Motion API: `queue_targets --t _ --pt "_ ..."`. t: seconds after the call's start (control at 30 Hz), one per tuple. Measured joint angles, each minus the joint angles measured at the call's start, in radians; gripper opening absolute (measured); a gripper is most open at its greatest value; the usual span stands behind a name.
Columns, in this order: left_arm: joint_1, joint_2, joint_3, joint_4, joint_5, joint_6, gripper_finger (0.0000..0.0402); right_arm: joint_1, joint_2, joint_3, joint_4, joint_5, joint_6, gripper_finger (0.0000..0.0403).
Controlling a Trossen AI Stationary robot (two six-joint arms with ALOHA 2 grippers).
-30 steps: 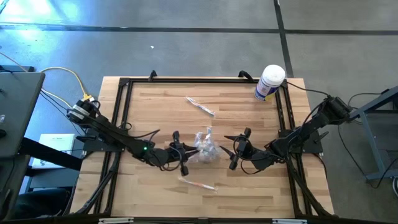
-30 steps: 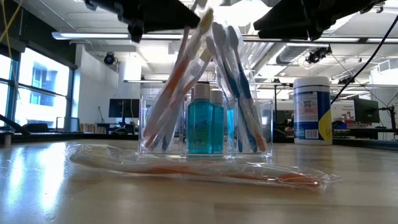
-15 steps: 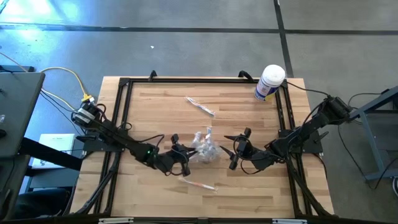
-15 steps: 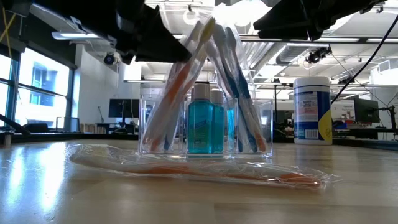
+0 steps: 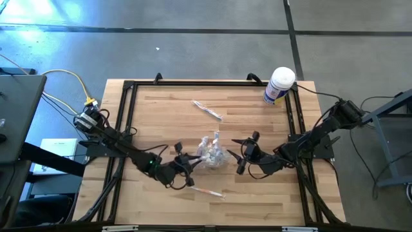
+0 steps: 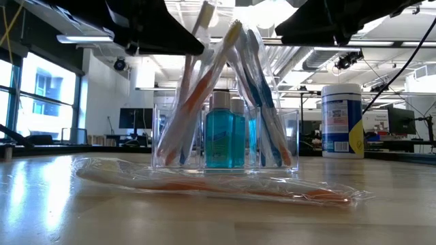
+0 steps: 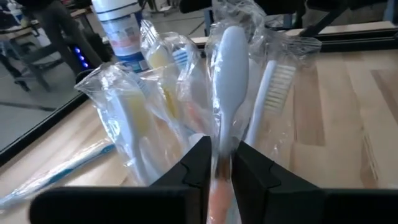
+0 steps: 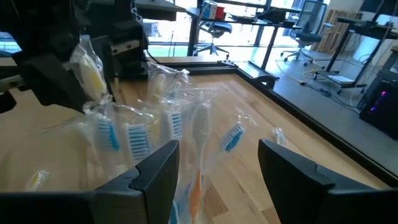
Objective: Pick & Place toothbrushing station
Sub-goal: Put the orange toothbrush into the transparent organizer
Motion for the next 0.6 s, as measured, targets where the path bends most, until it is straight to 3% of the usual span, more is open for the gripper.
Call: queue_targets --t 0.27,0.37,0.5,0.6 --pt "-0.007 0.000 0.000 -0.021 -0.010 -0.020 0.0128 -0.005 0.000 0.000 -0.002 -0.035 0.000 0.0210" --pt "-0.021 0.000 0.000 0.020 -0.038 0.051 0.0146 -0.005 0.000 0.000 -0.002 -0.040 0.000 0.0210" --pt "-0.063 -0.001 0.000 0.178 -0.129 0.211 0.0152 -0.005 0.000 0.000 0.000 -0.042 0.000 0.0210" --pt "-0.100 -0.010 0.000 0.273 -0.263 0.318 0.0152 0.000 0.000 0.000 0.018 -0.049 -0.024 0.0210"
